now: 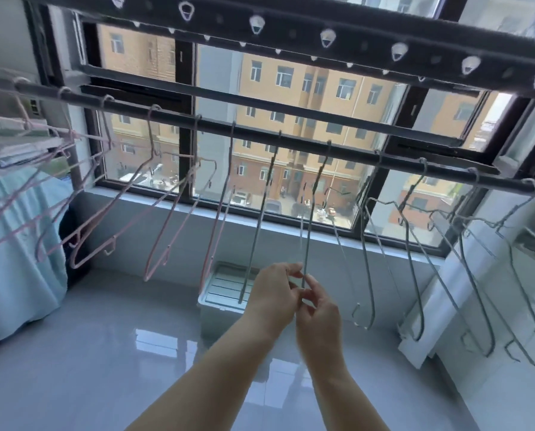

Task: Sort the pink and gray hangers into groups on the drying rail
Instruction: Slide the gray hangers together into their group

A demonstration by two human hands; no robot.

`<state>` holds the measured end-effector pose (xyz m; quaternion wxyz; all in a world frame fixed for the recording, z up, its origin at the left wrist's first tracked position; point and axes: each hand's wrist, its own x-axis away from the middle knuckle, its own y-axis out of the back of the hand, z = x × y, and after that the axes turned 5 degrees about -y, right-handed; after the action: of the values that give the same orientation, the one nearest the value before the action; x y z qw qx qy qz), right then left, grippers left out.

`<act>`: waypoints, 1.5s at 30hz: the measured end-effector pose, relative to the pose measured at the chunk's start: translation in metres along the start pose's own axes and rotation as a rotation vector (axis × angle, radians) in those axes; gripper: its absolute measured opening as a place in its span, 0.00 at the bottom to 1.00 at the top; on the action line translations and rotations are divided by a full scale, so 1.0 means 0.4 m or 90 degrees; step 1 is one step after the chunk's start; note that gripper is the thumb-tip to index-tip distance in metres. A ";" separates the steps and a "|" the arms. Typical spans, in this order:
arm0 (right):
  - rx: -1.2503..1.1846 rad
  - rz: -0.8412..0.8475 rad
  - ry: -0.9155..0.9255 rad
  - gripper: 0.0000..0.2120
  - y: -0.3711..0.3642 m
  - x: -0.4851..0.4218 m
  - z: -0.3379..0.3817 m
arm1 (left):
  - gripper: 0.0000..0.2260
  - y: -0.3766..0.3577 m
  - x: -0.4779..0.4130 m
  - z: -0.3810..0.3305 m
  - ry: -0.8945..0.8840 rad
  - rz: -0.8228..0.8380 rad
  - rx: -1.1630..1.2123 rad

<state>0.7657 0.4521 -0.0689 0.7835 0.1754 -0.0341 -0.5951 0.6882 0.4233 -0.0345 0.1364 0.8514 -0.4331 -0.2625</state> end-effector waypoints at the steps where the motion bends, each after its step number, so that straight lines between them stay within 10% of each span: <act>1: 0.002 -0.002 0.004 0.22 -0.004 -0.001 -0.002 | 0.20 0.002 0.003 0.002 0.002 0.008 0.012; 13: 0.029 -0.045 0.037 0.21 -0.051 0.020 -0.010 | 0.17 0.062 0.082 0.063 -0.149 0.012 -0.012; 20: 0.136 -0.146 0.341 0.20 -0.127 0.116 0.104 | 0.15 0.229 0.105 0.097 -0.221 -0.252 -0.029; 27: 0.072 0.064 0.108 0.24 -0.243 0.080 0.119 | 0.21 0.261 0.087 0.152 -0.040 -0.053 -0.100; 45: 0.044 0.086 -0.015 0.25 -0.265 -0.015 0.097 | 0.25 0.220 0.053 0.214 0.017 -0.121 -0.098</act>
<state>0.6563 0.4245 -0.0650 0.8150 0.1924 -0.0759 -0.5413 0.5917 0.3540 -0.0718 0.1818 0.8791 -0.3272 -0.2951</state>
